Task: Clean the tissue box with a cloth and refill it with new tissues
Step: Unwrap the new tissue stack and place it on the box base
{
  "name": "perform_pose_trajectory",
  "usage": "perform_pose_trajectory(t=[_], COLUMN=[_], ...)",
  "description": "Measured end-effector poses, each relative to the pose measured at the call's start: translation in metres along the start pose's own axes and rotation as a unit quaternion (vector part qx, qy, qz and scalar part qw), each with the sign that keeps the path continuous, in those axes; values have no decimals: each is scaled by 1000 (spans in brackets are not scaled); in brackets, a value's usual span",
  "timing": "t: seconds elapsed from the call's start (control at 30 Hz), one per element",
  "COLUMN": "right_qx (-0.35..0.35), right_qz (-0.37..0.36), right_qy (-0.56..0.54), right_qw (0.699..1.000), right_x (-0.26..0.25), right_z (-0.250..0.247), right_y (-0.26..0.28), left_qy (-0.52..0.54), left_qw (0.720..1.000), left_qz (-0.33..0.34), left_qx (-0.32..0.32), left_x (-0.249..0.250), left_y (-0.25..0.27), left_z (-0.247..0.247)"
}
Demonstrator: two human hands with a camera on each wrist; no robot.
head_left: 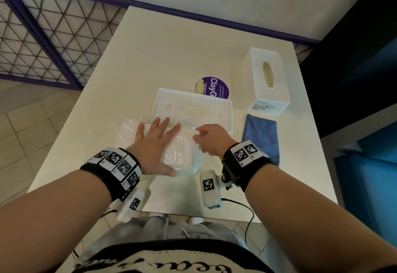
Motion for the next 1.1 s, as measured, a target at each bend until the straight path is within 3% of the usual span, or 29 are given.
perform_pose_trajectory(t=[0.1, 0.27, 0.43, 0.5, 0.63, 0.77, 0.87, 0.93, 1.0, 1.1], right_qx=[18, 47, -27, -32, 30, 67, 37, 12, 15, 58], right_qz=[-26, -46, 2, -10, -5, 68, 103, 105, 95, 36], right_qy=[84, 108, 67, 81, 104, -49, -169, -193, -161, -24], right_qw=[996, 992, 997, 996, 994, 994, 980, 975, 982, 997], right_x=[-4, -13, -20, -24, -28, -8, 7, 10, 11, 0], right_z=[2, -2, -1, -3, -23, -34, -23, -16, -17, -40], right_y=[-2, -2, 2, 3, 3, 3, 5, 8, 10, 19], left_qy=[10, 6, -60, -72, -78, -38, -24, -22, -27, -41], left_qw=[1000, 999, 995, 995, 996, 997, 997, 997, 997, 995], left_qz=[1, -20, -36, -37, -42, -64, -71, -71, -73, -88], left_qx=[6, 28, 70, 52, 18, 13, 14, 12, 2, -10], left_x=[1, 0, -6, -8, -10, -16, -16, -14, -11, -14], left_y=[2, 5, 3, 3, 5, 9, 10, 10, 11, 13], left_z=[1, -8, -30, -30, -26, -26, -24, -23, -24, -28])
Point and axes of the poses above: each hand's wrist, its own y-axis away from the middle knuckle, its own z-axis out of the palm, x = y × z, the point moved 5 cm from there along -y, towards the middle knuckle, and after that the axes turned 8 degrees about y, right-handed, at the moved point
